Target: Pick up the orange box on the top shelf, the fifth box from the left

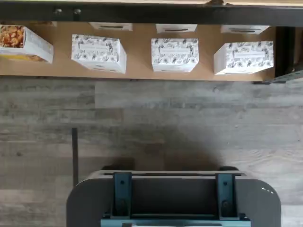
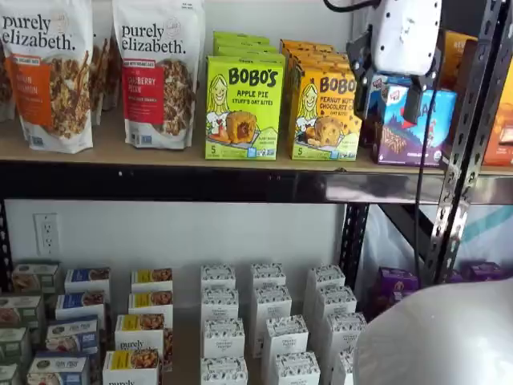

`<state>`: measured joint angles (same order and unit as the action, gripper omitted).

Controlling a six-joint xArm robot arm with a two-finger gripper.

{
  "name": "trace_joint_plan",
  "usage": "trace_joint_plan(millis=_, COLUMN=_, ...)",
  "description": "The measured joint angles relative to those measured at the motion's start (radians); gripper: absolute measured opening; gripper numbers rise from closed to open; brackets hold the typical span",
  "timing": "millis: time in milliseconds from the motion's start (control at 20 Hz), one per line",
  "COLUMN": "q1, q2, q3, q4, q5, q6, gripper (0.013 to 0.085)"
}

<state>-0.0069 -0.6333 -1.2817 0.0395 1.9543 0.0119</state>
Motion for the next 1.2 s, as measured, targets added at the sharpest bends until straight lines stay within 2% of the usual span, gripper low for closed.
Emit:
trace_joint_plan(millis=150, q1=0.0, q2=0.02, q3=-0.005, q4=-0.001, q5=-0.004, q6=-0.001, gripper=0.085)
trace_joint_plan(millis=250, q1=0.008, q2=0.015, q3=0.013, q4=-0.018, q5=-0.041, q6=0.0, gripper=0.085)
trace_joint_plan(millis=350, q1=-0.011, q2=0.007, q3=0.032, q4=0.008, q5=-0.088, q6=-0.009, gripper=0.085)
trace_joint_plan(millis=450, q1=-0.001, q2=0.011, q3=0.041, q4=-0.004, q5=-0.123, q6=-0.005, gripper=0.085)
trace_joint_plan(millis=850, q1=0.033, q2=0.001, q3=0.108, q4=-0.041, q5=-0.381, q6=0.024, gripper=0.085)
trace_joint_plan(millis=950, q1=0.03, q2=0.004, q3=0.121, q4=-0.029, q5=-0.452, q6=0.021, gripper=0.085)
trace_joint_plan(millis=1200, q1=0.027, q2=0.014, q3=0.129, q4=-0.006, q5=-0.541, q6=0.015, gripper=0.085)
